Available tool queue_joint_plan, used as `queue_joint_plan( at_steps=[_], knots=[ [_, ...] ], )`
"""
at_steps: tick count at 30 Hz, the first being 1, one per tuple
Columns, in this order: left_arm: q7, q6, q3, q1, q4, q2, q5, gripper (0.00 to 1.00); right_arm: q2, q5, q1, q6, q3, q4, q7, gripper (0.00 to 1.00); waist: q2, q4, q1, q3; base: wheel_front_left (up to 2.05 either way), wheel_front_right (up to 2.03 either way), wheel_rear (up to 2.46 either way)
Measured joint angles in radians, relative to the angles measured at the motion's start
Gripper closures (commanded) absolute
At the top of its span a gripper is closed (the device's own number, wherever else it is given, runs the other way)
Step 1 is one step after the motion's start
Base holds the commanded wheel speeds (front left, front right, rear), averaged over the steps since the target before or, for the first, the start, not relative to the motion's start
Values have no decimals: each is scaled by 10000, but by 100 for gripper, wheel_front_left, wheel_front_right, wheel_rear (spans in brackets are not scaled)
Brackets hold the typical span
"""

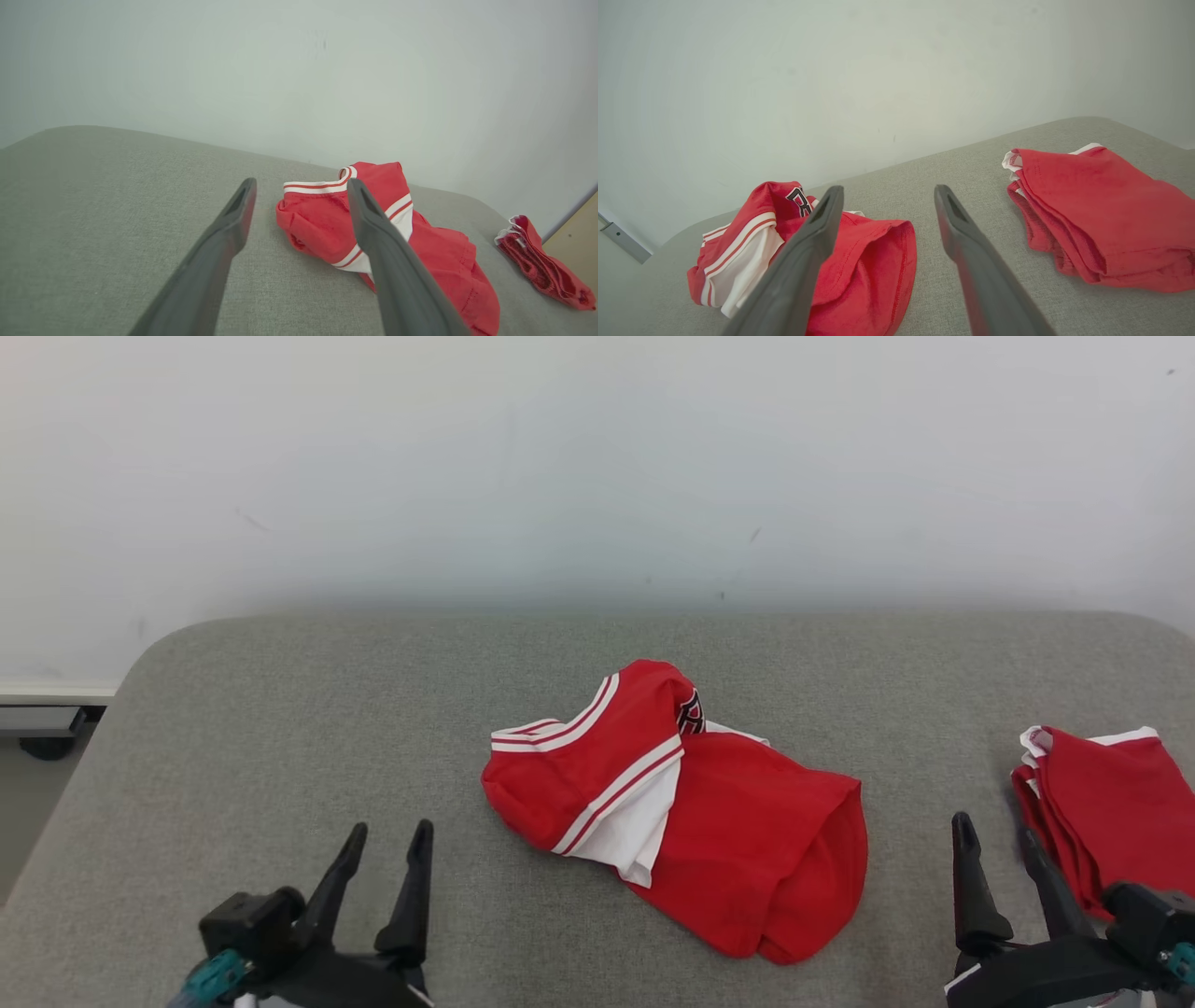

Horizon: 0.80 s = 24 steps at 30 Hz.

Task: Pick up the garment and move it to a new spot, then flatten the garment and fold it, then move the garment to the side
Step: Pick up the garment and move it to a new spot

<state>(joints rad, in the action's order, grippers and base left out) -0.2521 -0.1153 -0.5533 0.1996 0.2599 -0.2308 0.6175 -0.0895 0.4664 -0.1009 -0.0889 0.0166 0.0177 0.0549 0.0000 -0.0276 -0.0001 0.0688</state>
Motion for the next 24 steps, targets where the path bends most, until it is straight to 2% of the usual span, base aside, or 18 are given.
queue_joint_plan(
  at_steps=[10, 16, 24],
  knots=[
    [-36, -79, 855, -1438, -1189, -1200, -389, 0, -6, 0, -144, -40, 148, -357, 228, 0, 0, 394, 0, 151, 0, 0, 0],
    [178, -81, 941, -2173, -1586, -1377, -516, 0, -125, -115, -160, -82, -69, -585, -163, 0, 0, 465, 0, 151, 0, 0, 0],
    [880, -86, 1279, -2568, -1664, -1174, -920, 0, -347, -510, -358, -151, -238, -794, -742, 0, 0, 414, 1, 84, 0, 0, 0]
  ],
)
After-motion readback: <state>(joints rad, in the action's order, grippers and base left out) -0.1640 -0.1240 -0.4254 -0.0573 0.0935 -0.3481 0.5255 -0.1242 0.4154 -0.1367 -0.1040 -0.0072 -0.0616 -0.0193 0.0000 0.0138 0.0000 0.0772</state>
